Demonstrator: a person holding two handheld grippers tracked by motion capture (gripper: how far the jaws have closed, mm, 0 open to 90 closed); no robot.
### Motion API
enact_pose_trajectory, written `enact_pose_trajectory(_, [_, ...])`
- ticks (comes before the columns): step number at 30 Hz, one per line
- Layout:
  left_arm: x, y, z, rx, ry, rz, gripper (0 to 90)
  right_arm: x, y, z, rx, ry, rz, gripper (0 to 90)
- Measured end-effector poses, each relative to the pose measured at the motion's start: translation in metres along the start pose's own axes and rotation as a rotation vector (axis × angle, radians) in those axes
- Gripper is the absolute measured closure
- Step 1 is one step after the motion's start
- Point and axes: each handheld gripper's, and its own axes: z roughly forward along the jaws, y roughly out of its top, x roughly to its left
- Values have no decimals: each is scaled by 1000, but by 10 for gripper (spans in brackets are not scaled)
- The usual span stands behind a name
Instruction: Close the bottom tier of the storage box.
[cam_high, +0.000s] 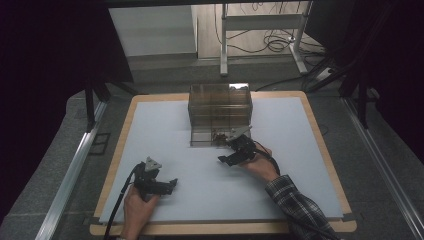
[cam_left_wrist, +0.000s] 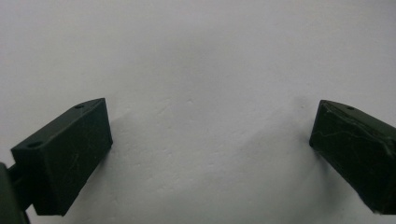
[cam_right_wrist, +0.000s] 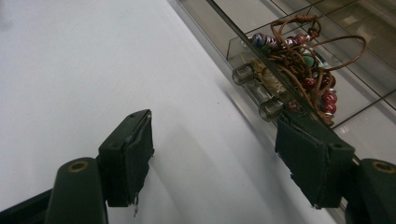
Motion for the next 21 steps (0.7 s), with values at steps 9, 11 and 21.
enact_pose_trajectory(9, [0, 0, 0, -4, 0, -5, 0, -3, 1, 2, -6, -7, 2, 272])
enact_pose_trajectory(11, [0, 0, 0, -2, 0, -3, 0, -4, 2, 2, -6, -9, 1, 272])
enact_pose_trajectory(21, [0, 0, 0, -5, 0, -6, 0, -7, 3, 4, -9, -14, 4, 272])
